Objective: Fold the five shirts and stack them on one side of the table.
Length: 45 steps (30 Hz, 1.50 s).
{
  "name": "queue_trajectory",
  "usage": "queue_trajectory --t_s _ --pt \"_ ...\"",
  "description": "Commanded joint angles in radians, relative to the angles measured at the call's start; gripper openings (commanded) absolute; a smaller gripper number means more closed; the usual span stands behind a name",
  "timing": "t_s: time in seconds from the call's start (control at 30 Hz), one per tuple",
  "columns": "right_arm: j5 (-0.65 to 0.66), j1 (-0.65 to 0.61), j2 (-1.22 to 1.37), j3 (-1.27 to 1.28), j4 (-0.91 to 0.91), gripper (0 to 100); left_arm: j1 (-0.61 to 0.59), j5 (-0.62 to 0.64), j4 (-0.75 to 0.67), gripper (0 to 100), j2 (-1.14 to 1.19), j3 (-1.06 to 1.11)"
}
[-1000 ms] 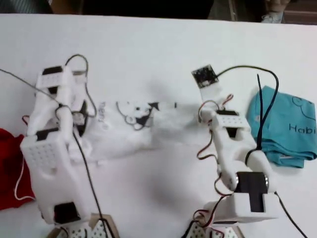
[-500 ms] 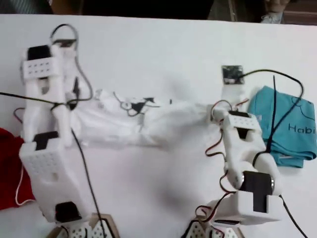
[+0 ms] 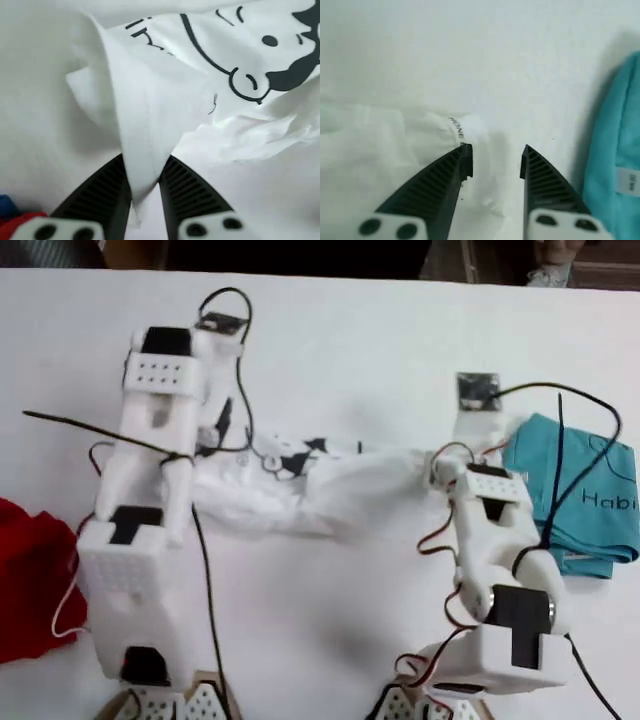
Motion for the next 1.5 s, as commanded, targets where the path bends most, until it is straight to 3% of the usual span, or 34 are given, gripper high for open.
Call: queue_trajectory --t_s 0.0,0.37,0.6,0.73,0.93,1.2,1.47 --pt "0.074 -0.076 -0.091 -0.017 0.088 17.1 -0.071 -0.017 -0.005 3 -0.057 0.047" --pt "0.17 -0.15 -0.664 -0.015 0.357 25.6 -0.091 -0.035 -0.097 3 0.014 0.096" --pt "0.25 0.245 -0.894 0.044 0.357 23.4 -0.04 -0.041 -0.012 3 0.011 -0.065" --pt "0.341 0.418 -0.912 0.149 0.309 23.4 0.094 -0.041 0.018 3 0.011 -0.213" --pt "0.347 0.682 -0.914 0.221 0.285 23.4 0.338 -0.041 0.014 3 0.014 -0.291" --pt "0.347 0.88 -0.914 0.245 0.288 23.4 0.592 -0.041 0.009 3 0.018 -0.292" --pt "0.35 0.964 -0.914 0.298 0.3 23.4 0.695 -0.041 -0.126 3 0.021 -0.289"
